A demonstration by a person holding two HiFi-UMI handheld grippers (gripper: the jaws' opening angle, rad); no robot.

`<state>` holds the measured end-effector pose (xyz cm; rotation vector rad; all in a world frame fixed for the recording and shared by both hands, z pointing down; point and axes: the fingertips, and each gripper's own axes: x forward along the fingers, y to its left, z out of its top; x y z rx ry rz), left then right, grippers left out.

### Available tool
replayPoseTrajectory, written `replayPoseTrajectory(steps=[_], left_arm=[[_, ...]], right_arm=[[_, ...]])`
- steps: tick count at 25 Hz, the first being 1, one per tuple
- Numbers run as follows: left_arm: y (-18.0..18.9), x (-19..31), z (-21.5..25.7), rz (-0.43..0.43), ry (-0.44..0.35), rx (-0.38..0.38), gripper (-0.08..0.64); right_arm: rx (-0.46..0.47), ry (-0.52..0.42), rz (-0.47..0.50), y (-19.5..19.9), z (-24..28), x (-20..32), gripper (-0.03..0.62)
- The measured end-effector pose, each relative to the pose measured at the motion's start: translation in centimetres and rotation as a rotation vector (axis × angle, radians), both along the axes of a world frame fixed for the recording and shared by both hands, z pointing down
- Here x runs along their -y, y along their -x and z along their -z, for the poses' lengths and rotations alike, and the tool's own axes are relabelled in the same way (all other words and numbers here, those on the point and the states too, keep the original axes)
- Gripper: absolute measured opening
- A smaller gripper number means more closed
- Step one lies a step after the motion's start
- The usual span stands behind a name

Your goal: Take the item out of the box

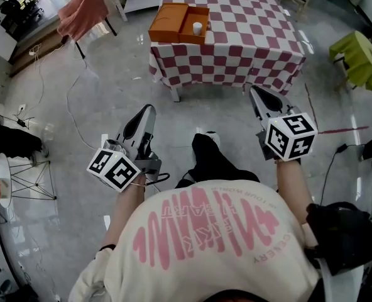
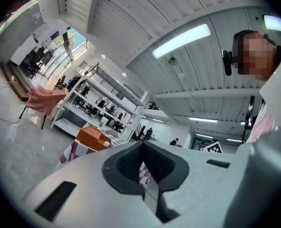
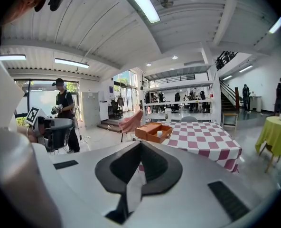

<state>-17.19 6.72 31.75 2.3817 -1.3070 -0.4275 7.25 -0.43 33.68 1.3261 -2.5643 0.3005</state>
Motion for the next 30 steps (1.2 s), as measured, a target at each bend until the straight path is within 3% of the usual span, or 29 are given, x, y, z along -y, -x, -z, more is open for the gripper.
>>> replayPoseTrajectory(steps=[16, 30], left_arm=[[-1.6, 6.9, -0.8, -0.02, 0.02, 0.008, 0.008], [-1.4, 21.4, 1.6, 0.06, -0.028, 0.026, 0.008]], right_arm=[[-0.024, 0.011, -0.009, -1.2, -1.4, 6.2, 0.005], [0.005, -0.015, 0.089, 0.2, 0.2, 22.8, 0.005]])
